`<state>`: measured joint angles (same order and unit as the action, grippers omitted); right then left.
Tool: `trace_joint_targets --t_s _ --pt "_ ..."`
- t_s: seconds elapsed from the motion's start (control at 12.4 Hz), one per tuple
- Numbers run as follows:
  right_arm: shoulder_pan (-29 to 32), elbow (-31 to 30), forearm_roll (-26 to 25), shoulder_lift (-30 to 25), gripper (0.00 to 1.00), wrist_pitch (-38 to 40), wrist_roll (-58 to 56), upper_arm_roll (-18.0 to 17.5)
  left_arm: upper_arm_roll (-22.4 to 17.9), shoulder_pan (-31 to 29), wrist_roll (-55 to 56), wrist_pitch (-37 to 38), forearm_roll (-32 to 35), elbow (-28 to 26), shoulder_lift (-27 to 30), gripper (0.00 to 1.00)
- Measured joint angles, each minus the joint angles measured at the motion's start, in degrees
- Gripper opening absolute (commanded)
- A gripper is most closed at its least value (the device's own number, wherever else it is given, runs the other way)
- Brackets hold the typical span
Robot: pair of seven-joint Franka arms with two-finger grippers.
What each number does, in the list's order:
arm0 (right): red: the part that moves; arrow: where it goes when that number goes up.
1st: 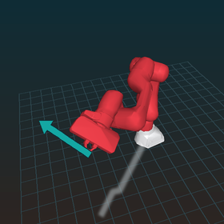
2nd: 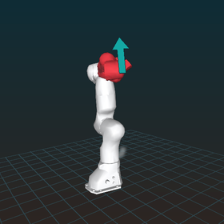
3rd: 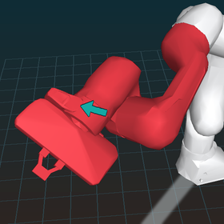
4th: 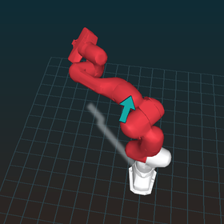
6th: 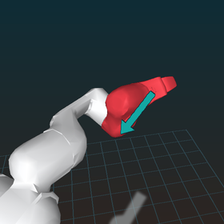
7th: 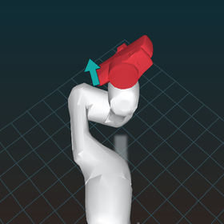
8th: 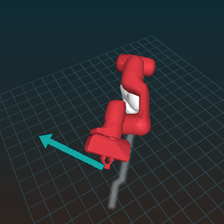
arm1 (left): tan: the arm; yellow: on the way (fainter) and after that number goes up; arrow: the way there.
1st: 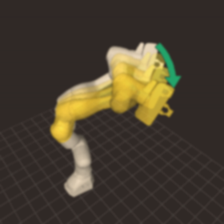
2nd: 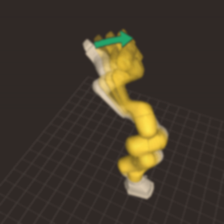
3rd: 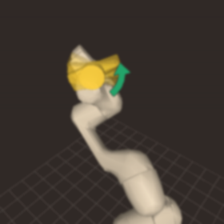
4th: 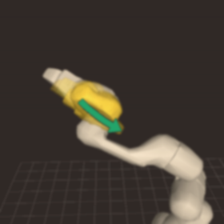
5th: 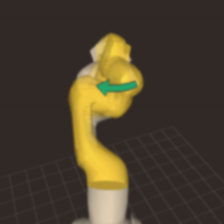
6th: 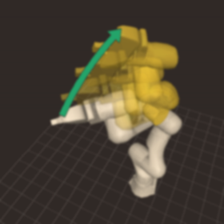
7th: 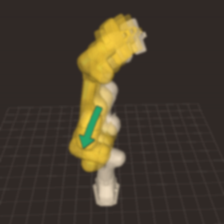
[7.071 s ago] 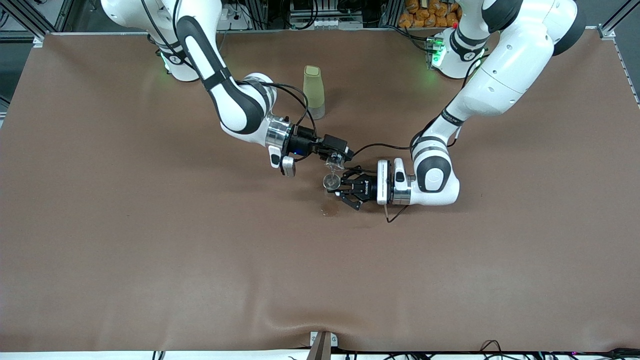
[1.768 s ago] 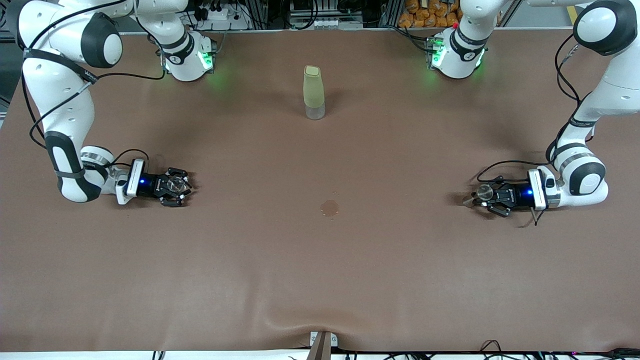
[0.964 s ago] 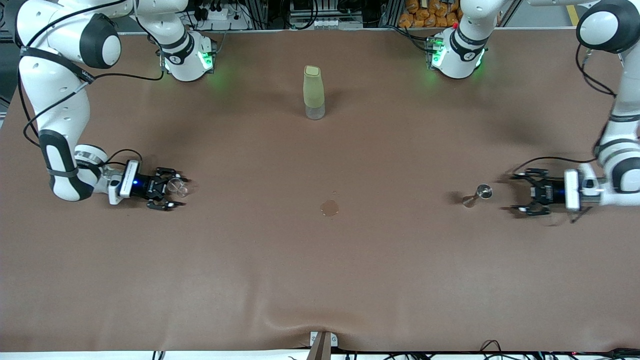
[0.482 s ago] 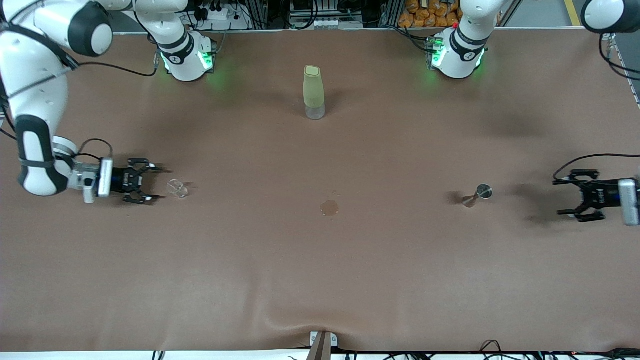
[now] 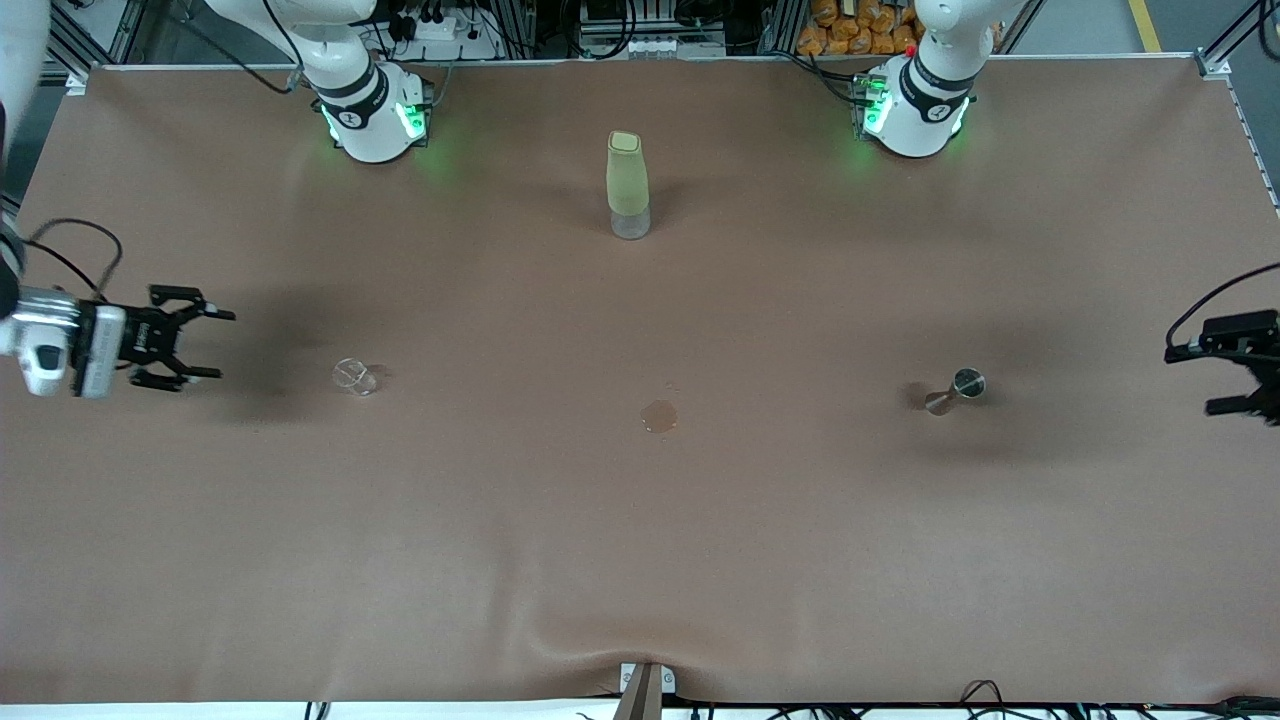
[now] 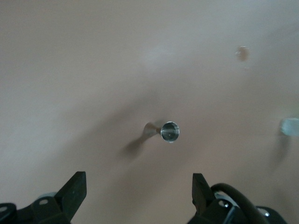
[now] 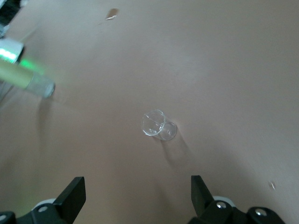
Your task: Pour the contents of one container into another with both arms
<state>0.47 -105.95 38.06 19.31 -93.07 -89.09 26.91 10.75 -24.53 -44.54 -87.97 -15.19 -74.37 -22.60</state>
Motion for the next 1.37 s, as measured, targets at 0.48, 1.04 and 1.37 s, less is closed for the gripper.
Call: trace_joint_targets --t_s 0.48,1.04,1.37 --pt "-6.22 7.39 -13.95 -10.35 1.0 6.31 44.42 -0.21 0.95 12.1 31.23 0.53 13.75 -1.06 11.17 1.0" --pt "-8.38 12.18 -26.46 -18.62 1.0 9.9 74.07 -9.7 -3.4 19.77 36.67 0.63 21.35 -4.21 15.57 1.0" --pt "-0.45 16.39 -29.67 -18.68 1.0 12.88 78.63 -19.71 -5.96 22.06 42.57 0.61 19.66 -9.89 21.03 1.0"
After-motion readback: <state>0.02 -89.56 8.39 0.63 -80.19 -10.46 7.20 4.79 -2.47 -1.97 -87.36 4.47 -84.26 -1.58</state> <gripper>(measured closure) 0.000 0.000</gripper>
